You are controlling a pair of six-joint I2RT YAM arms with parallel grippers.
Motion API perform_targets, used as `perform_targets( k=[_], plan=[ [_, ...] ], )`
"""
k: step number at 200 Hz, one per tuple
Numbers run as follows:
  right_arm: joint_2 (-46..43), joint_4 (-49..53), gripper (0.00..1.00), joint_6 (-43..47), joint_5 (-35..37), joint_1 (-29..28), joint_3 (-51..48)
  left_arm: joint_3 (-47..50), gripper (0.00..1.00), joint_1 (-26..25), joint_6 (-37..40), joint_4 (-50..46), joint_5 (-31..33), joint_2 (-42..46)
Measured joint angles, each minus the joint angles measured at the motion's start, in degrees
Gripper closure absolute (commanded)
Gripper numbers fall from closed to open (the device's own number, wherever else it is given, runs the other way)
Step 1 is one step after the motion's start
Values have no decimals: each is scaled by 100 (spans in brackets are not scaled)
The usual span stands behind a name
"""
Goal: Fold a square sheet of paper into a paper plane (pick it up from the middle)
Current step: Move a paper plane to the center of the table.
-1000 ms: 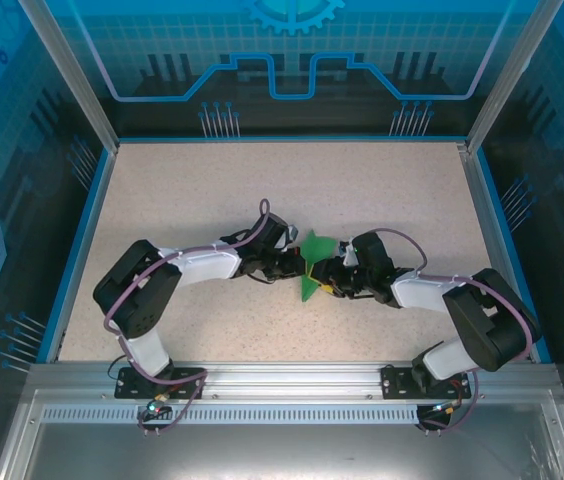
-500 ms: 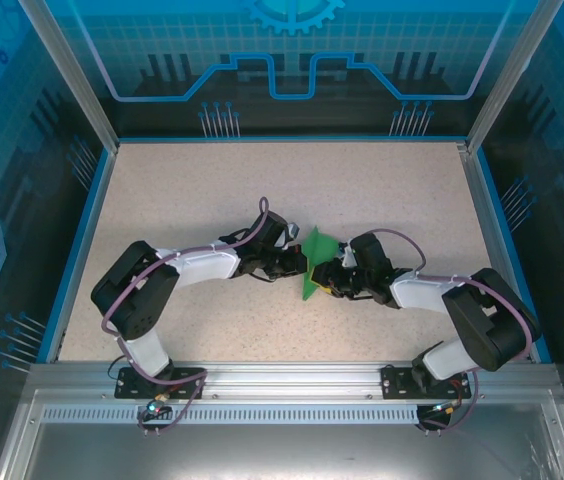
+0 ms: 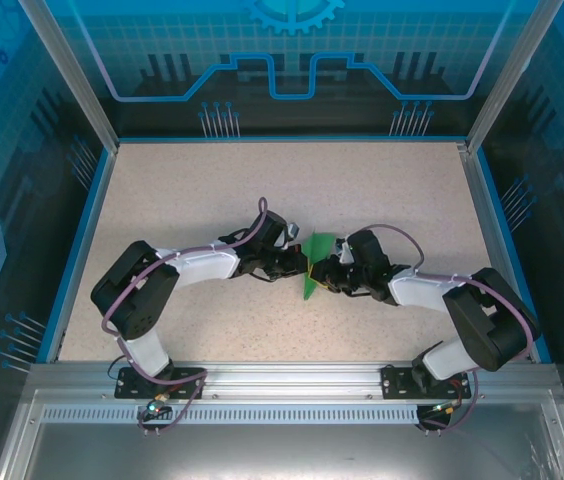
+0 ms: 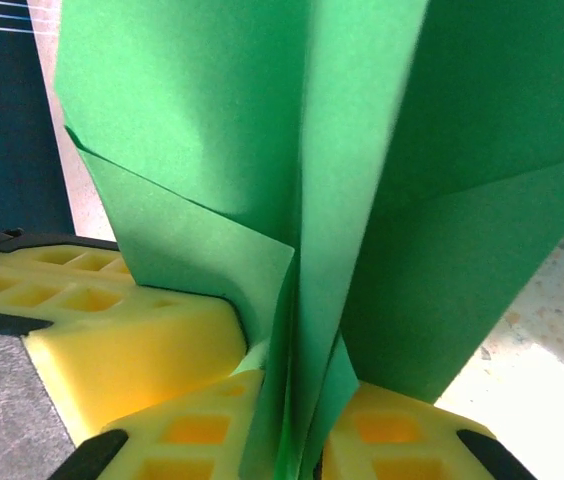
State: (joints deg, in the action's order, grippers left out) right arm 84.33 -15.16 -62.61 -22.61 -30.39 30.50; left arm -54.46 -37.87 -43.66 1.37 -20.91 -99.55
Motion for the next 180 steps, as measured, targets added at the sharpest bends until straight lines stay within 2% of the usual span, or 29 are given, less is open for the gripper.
perform_targets(
  k=[41,81,127,180],
  plan=[
    [15,334,89,188,197,-83,190,0,94,17,-63,39,-2,0],
    [-114,894,95,522,487,-122,358,17,83,17,-105,46,0,20],
    [-411,2319,99,1534,1303,-125,826,26,69,31,-20,-107,11,291],
    [-129,3748,98,2830,2225,-369,1410,33,61,212,267,-671,234,772]
  ],
)
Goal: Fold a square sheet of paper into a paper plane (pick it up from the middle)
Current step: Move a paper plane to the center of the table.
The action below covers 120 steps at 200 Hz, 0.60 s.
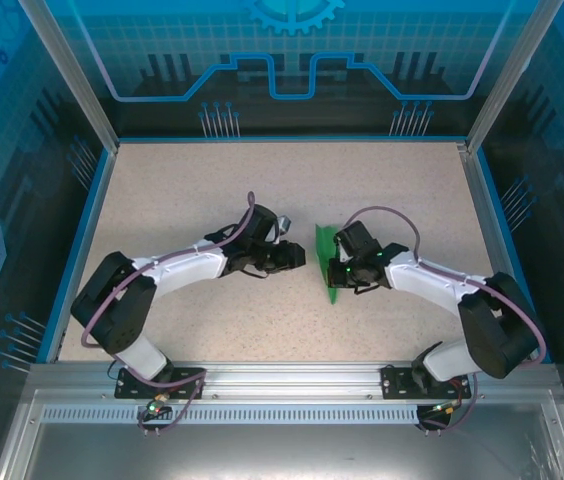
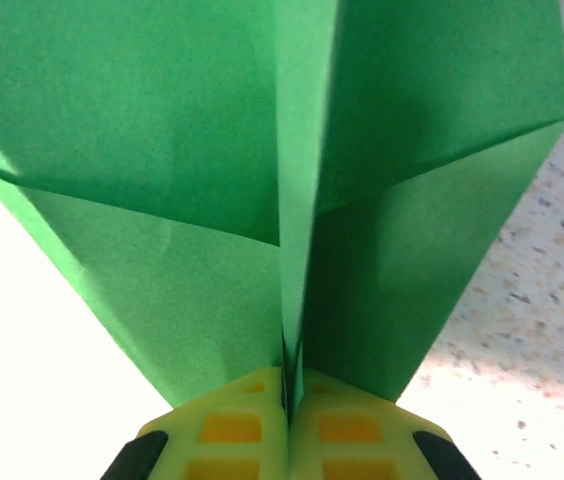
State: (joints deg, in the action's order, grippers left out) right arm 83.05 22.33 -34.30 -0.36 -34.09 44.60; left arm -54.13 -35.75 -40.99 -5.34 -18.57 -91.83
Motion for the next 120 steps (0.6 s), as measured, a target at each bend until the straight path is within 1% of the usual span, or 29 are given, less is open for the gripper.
perform_targets(
  k=[14,45,58,82,120],
  plan=[
    [201,249,98,219,256,-162,131,46,59,94,66,-142,94,168],
    [675,684,94,562,800,-533,472,208,58,319,190,-391,192,468],
    [837,789,91,651,994,-662,643,269,58,393,225,-457,212,514],
    [1021,824,87,789,1252,-758,776,376,57,485,258,-555,225,527],
    [1115,824,87,894,1626,-879,778,446,57,529,345,-640,223,527]
  ],
)
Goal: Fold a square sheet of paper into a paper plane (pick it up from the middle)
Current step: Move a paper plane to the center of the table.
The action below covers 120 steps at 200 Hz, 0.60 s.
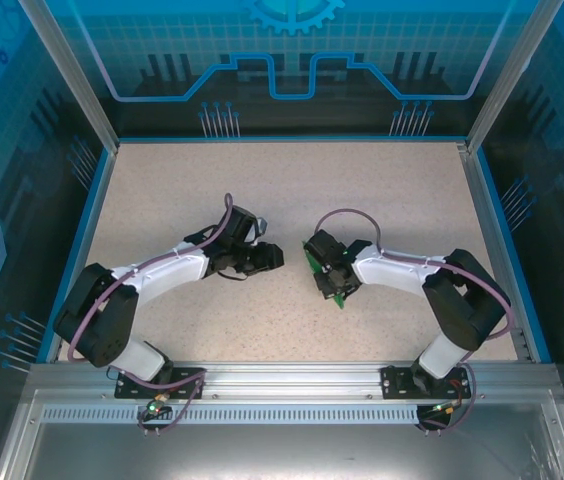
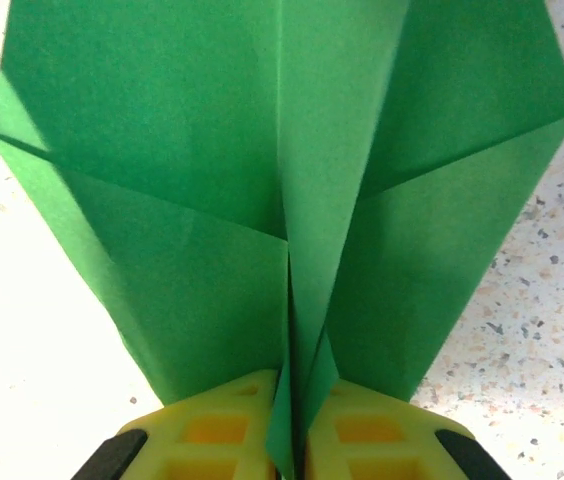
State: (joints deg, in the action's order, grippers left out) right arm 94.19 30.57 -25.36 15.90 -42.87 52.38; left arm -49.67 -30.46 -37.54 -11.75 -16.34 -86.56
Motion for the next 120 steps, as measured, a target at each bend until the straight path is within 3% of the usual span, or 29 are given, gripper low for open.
perform_targets(
  k=[120],
  plan=[
    [345,-57,92,146,533,-323,168,120,57,26,46,0,-2,0]
  ],
)
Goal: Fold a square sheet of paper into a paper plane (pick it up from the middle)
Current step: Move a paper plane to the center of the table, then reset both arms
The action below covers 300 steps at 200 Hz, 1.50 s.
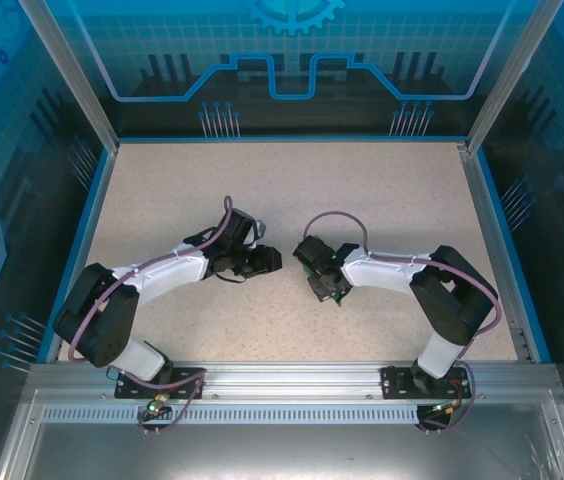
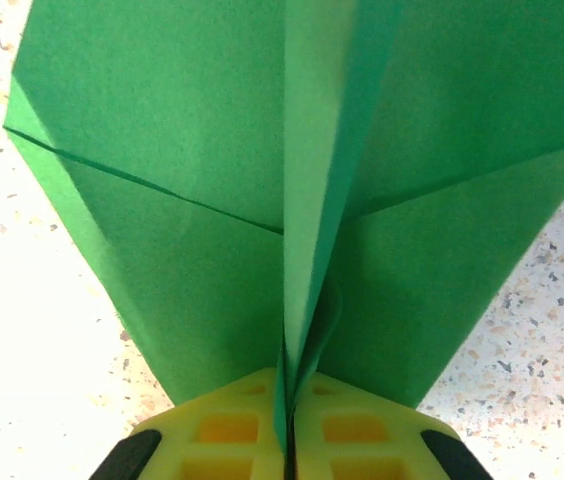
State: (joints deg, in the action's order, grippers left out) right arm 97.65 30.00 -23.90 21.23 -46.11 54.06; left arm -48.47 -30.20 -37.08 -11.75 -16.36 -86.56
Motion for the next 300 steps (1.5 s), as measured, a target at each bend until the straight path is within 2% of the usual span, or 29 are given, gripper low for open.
perform_targets(
  k=[24,53,100,122,146,175,202,216,232,265,300],
  plan=[
    [-2,4,89,2,0,0,4,0,57,0,-2,0,0,0],
    [-50,22,78,15,-70,0,4,0,56,4,17,-2,-2,0],
    [-896,201,62,190,-505,87,55,-234,37,4,498,-485,188,31],
    [-1386,254,54,350,-896,332,127,-525,30,4,890,-879,551,245],
    [-1886,302,43,621,-1285,675,195,-846,16,4,1370,-1246,1191,590],
    [-2415,103,31,1045,-2011,1445,157,-868,2,4,2026,-1346,2090,992],
    [-2791,-494,18,1475,-2494,1976,-140,-564,1,48,2577,-1093,2865,1255],
    [-2979,-903,8,1663,-2581,2197,-474,-319,1,203,2824,-927,3154,1349],
    [-3139,-1443,3,1818,-2535,2520,-944,-35,1,549,2968,-678,3388,1394],
    [-3198,-2540,1,1797,-2026,3397,-1823,739,1,1325,3045,33,3803,1521],
    [-2879,-3698,1,1766,-1700,4059,-2181,1445,1,1921,3108,894,3939,1521]
  ],
)
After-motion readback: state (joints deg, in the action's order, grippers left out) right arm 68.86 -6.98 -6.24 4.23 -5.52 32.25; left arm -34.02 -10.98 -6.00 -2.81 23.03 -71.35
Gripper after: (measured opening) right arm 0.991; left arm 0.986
